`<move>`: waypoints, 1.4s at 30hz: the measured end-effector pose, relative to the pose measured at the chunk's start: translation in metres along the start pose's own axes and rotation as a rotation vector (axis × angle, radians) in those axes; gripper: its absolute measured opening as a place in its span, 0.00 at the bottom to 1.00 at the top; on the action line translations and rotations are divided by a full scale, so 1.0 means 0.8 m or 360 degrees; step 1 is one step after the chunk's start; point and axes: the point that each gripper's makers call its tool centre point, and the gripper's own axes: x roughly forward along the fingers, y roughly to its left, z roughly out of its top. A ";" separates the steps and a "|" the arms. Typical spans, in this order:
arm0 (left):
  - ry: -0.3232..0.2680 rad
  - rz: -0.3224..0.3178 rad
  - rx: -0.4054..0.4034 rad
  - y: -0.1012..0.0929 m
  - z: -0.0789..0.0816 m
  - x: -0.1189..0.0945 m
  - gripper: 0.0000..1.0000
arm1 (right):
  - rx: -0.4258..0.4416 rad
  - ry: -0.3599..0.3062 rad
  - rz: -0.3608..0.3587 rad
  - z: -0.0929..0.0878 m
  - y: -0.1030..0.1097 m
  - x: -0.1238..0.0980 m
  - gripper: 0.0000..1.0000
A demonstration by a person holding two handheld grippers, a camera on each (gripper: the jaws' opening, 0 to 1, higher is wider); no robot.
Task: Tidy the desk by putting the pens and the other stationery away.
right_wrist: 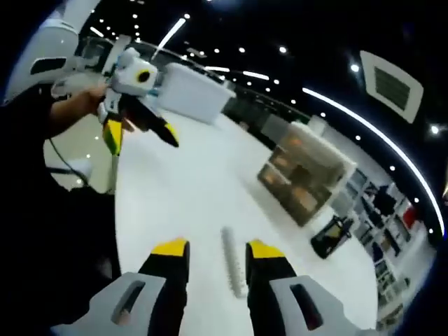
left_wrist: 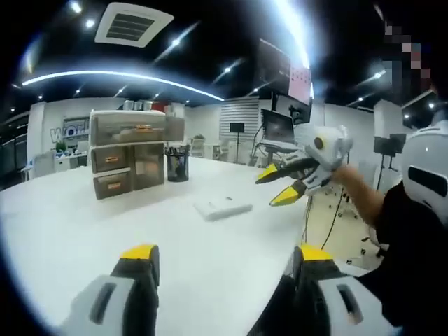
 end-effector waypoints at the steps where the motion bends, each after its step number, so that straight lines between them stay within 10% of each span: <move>1: 0.0002 0.0004 0.0001 0.002 -0.001 -0.002 0.78 | -0.0010 0.0019 0.0035 0.001 -0.003 0.005 0.27; 27: -0.0045 0.0016 -0.0109 0.009 -0.023 -0.030 0.77 | -0.1377 0.0572 0.0862 0.000 -0.033 0.094 0.10; 42: -0.0034 0.0024 -0.0123 0.006 -0.031 -0.034 0.77 | -0.1501 0.0737 0.1128 -0.021 -0.017 0.107 0.10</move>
